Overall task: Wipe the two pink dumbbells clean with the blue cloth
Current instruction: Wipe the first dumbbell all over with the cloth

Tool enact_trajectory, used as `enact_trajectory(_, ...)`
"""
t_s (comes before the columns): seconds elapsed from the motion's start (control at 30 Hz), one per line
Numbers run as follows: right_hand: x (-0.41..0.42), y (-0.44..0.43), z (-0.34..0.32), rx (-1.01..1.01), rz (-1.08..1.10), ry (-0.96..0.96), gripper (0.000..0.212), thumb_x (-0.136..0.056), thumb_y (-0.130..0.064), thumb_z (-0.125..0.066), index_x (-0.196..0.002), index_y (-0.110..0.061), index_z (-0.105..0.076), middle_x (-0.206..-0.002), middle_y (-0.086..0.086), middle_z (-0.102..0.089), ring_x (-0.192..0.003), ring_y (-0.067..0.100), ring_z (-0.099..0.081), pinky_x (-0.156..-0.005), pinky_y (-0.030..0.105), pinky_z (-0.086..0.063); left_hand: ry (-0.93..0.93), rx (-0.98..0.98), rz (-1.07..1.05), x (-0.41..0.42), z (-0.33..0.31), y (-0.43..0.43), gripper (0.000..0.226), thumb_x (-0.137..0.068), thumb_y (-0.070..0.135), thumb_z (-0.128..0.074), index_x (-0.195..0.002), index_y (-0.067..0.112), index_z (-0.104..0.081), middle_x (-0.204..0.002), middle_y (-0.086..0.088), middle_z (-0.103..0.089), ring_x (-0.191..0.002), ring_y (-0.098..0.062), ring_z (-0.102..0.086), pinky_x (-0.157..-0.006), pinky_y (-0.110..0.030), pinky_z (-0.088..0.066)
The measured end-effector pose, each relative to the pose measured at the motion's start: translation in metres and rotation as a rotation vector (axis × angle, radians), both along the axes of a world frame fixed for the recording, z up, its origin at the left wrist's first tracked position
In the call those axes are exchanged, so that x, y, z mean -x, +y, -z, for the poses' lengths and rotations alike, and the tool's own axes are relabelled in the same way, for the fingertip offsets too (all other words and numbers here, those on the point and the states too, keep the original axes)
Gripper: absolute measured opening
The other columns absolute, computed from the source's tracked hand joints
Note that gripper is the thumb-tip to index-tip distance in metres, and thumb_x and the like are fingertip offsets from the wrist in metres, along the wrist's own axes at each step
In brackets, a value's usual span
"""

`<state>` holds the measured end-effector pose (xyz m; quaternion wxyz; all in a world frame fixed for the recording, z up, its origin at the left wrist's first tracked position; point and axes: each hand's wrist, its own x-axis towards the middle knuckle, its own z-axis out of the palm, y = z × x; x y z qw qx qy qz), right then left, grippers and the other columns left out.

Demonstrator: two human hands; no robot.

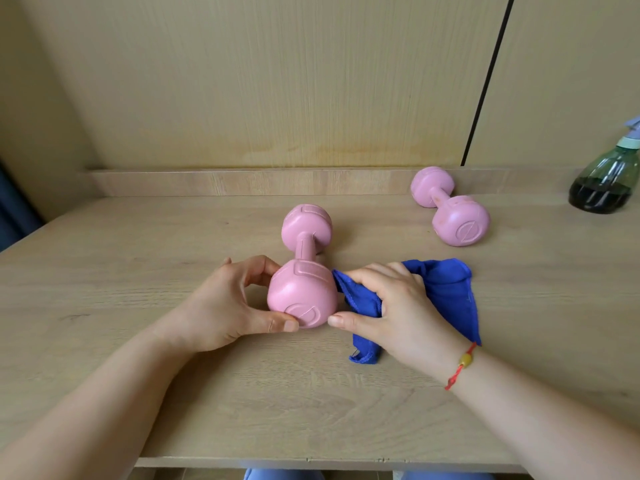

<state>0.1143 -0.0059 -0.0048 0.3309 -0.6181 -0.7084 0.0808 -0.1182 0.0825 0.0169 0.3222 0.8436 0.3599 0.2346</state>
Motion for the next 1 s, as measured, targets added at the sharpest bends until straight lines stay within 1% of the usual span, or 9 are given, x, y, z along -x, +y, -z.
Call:
enact_trajectory(0.1, 0.003, 0.002, 0.000, -0.046, -0.021, 0.020, 0.055, -0.072, -0.069, -0.056, -0.114, -0.035, -0.062, -0.096, -0.022, -0.055, -0.102, 0.007, -0.044, -0.093, 0.032, -0.029, 0.042, -0.012, -0.006, 0.003, 0.003, 0.000, 0.067, -0.051, 0.063, -0.077, -0.107, 0.030, -0.060, -0.106, 0.020, -0.070, -0.109, 0.008, -0.059, -0.121, -0.050, 0.005)
enact_trajectory(0.27, -0.002, 0.000, 0.000, -0.067, -0.056, 0.171, 0.057, -0.074, -0.054, -0.070, -0.126, -0.032, -0.061, -0.110, -0.021, -0.058, -0.114, 0.009, -0.050, -0.102, 0.038, -0.037, 0.049, -0.001, -0.011, -0.014, 0.008, -0.002, 0.067, -0.052, 0.062, -0.078, -0.108, 0.031, -0.058, -0.104, 0.018, -0.071, -0.108, 0.007, -0.060, -0.122, -0.046, 0.004)
enact_trajectory(0.43, -0.014, -0.006, 0.001, -0.019, -0.091, 0.378, 0.059, -0.075, -0.025, -0.084, -0.129, -0.025, -0.061, -0.116, -0.016, -0.060, -0.117, 0.005, -0.052, -0.101, 0.020, -0.039, 0.009, -0.026, -0.014, -0.031, 0.011, -0.008, 0.064, -0.051, 0.064, -0.077, -0.102, 0.031, -0.057, -0.100, 0.016, -0.071, -0.103, 0.008, -0.061, -0.121, -0.046, 0.006)
enact_trajectory(0.57, -0.018, -0.010, -0.005, 0.031, -0.112, 0.476, 0.056, -0.075, -0.011, -0.082, -0.122, -0.033, -0.063, -0.113, -0.015, -0.065, -0.102, -0.007, -0.056, -0.087, 0.005, -0.037, 0.012, -0.063, -0.044, -0.033, 0.013, -0.011, 0.064, -0.048, 0.068, -0.075, -0.098, 0.034, -0.056, -0.099, 0.014, -0.070, -0.103, 0.006, -0.061, -0.120, -0.046, 0.005)
enact_trajectory(0.63, -0.018, -0.011, -0.006, 0.049, -0.119, 0.512, 0.054, -0.077, -0.008, -0.080, -0.119, -0.038, -0.062, -0.109, -0.020, -0.068, -0.100, -0.008, -0.058, -0.086, 0.005, -0.039, 0.036, -0.089, -0.072, -0.032, 0.013, -0.010, 0.066, -0.046, 0.073, -0.073, -0.097, 0.035, -0.056, -0.097, 0.011, -0.068, -0.101, 0.004, -0.059, -0.121, -0.045, 0.003)
enact_trajectory(0.77, -0.019, -0.012, -0.006, 0.066, -0.129, 0.572, 0.047, -0.085, -0.001, -0.070, -0.122, -0.030, -0.063, -0.113, -0.022, -0.069, -0.108, -0.004, -0.061, -0.093, 0.011, -0.043, 0.055, -0.170, -0.110, -0.030, 0.013, -0.014, 0.078, -0.043, 0.082, -0.066, -0.103, 0.033, -0.052, -0.099, 0.008, -0.066, -0.107, 0.009, -0.051, -0.120, -0.036, 0.002)
enact_trajectory(0.83, -0.018, -0.011, -0.005, 0.064, -0.116, 0.618, 0.043, -0.088, 0.002, -0.066, -0.117, -0.029, -0.063, -0.112, -0.018, -0.071, -0.108, -0.001, -0.063, -0.092, 0.013, -0.045, -0.012, -0.179, -0.118, -0.030, 0.010, -0.019, 0.078, -0.047, 0.082, -0.064, -0.107, 0.033, -0.052, -0.101, 0.010, -0.067, -0.109, 0.015, -0.047, -0.119, -0.035, -0.003)
enact_trajectory(0.9, -0.018, -0.011, -0.004, 0.045, -0.079, 0.654, 0.040, -0.089, 0.004, -0.063, -0.114, -0.027, -0.064, -0.108, -0.014, -0.073, -0.104, 0.002, -0.066, -0.090, 0.017, -0.047, -0.100, -0.164, -0.124, -0.030, 0.009, -0.021, 0.069, -0.052, 0.076, -0.066, -0.104, 0.032, -0.056, -0.101, 0.017, -0.065, -0.108, 0.015, -0.048, -0.118, -0.044, -0.016)
enact_trajectory(1.0, -0.020, -0.011, -0.004, -0.020, -0.028, 0.716, 0.035, -0.091, 0.003, -0.060, -0.110, -0.026, -0.065, -0.105, -0.011, -0.074, -0.101, 0.004, -0.067, -0.089, 0.020, -0.048, -0.158, -0.121, -0.119, -0.030, 0.006, -0.018, 0.061, -0.053, 0.071, -0.074, -0.100, 0.034, -0.061, -0.105, 0.021, -0.064, -0.110, -0.002, -0.056, -0.111, -0.053, -0.031)
